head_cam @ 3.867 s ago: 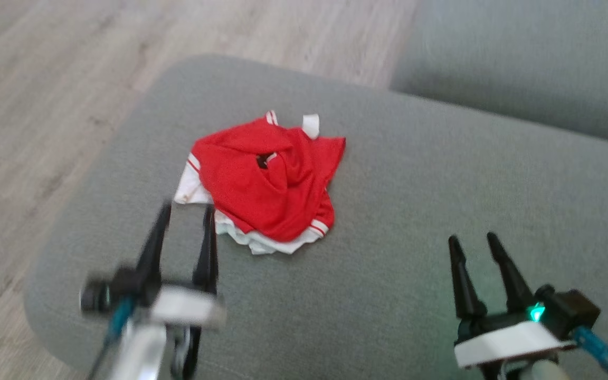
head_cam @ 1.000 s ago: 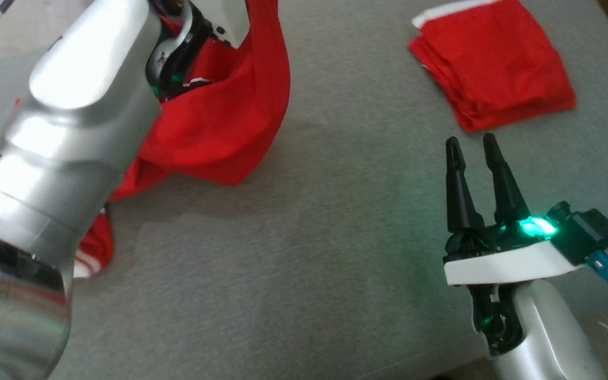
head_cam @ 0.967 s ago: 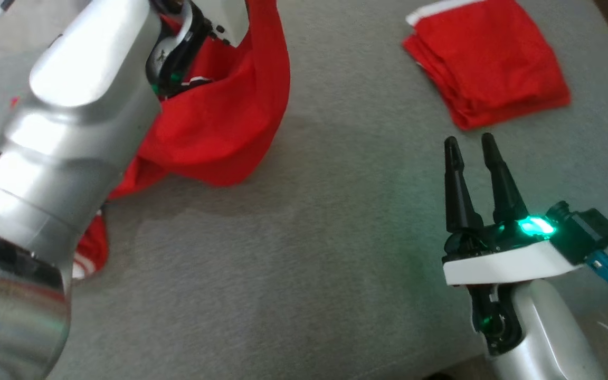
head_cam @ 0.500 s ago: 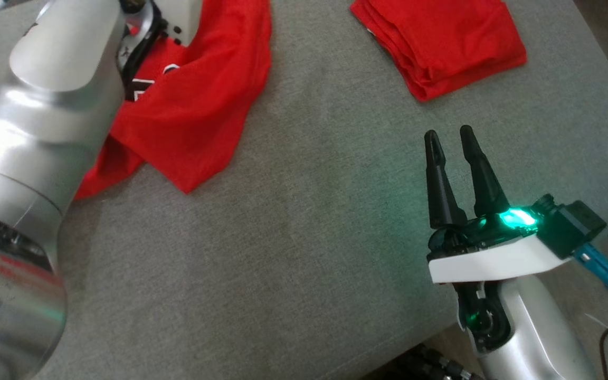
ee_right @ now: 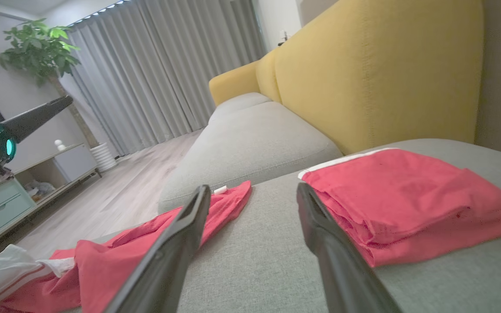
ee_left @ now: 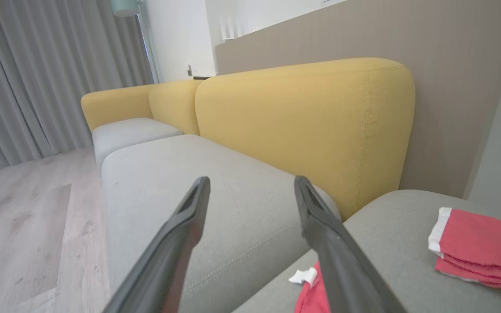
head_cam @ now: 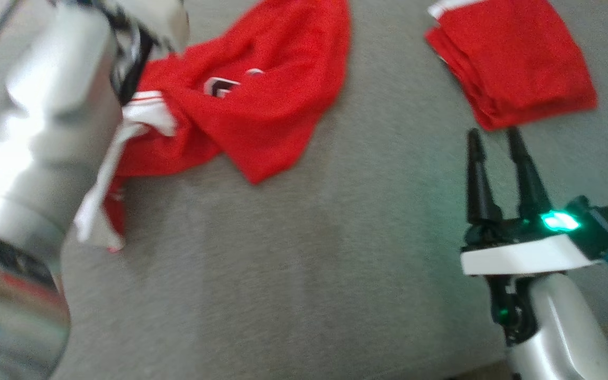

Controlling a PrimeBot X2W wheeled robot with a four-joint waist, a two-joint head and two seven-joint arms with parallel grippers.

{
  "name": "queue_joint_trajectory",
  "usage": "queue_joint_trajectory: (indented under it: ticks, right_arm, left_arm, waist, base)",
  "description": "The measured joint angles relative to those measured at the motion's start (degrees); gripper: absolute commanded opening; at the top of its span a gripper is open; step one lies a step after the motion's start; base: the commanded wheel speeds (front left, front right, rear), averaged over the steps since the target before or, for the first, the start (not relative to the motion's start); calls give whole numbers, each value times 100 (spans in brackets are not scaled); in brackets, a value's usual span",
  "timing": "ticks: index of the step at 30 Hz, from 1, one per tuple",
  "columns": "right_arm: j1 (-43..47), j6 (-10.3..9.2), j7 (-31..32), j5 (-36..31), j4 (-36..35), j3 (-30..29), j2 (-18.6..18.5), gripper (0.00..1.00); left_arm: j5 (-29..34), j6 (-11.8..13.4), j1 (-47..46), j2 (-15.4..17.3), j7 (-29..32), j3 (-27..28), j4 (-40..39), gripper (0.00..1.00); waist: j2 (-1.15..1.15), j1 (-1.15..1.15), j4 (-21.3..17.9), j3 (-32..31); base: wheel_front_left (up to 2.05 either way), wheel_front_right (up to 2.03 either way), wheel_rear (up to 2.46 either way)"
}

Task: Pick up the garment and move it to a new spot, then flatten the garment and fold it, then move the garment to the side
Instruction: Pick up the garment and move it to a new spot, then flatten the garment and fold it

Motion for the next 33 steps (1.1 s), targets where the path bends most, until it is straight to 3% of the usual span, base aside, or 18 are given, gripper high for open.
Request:
queue_joint_trajectory:
  ticks: [2, 6, 12, 17, 23, 28, 33]
  right_arm:
    - [86, 0, -1, -97, 25, -188, -4, 100]
    - [289, 0, -1, -405, 93, -419, 1, 100]
    - [673, 0, -7, -771, 153, -871, 2, 100]
    - [1049, 0, -7, -853, 154, -1003, 7, 100]
    - [1414, 0, -7, -853, 214, -965, 8, 100]
    - [1429, 0, -7, -850, 226, -820, 9, 100]
    - [1434, 0, -7, -929, 177, -654, 9, 100]
  left_arm:
    - [-27, 132, 441, 60, -13, 140, -258, 100]
    - [-57, 614, 1655, 281, -14, 631, -1177, 100]
    - [309, 1318, 3503, 605, -13, 922, -2594, 100]
    - [343, 1933, 5043, 608, -12, 1365, -3438, 100]
    - [1033, 2375, 6375, 498, -12, 1851, -4223, 100]
    - [1329, 2406, 7002, 131, -13, 2329, -4692, 100]
    - [1623, 2131, 7104, 25, -13, 2521, -4729, 100]
  waist:
    - [0, 0, 229, -124]
    - [0, 0, 744, -361]
    - [0, -1, 1506, -742]
    - [0, -2, 1949, -1178]
    - [0, -2, 2287, -1621]
    - [0, -1, 2378, -1746]
    - [0, 1, 2414, -1618]
  base:
    - [0, 0, 0]
    - [0, 0, 0]
    - [0, 0, 0]
    - [0, 0, 0]
    - [0, 0, 0]
    - [0, 0, 0]
    - [0, 0, 0]
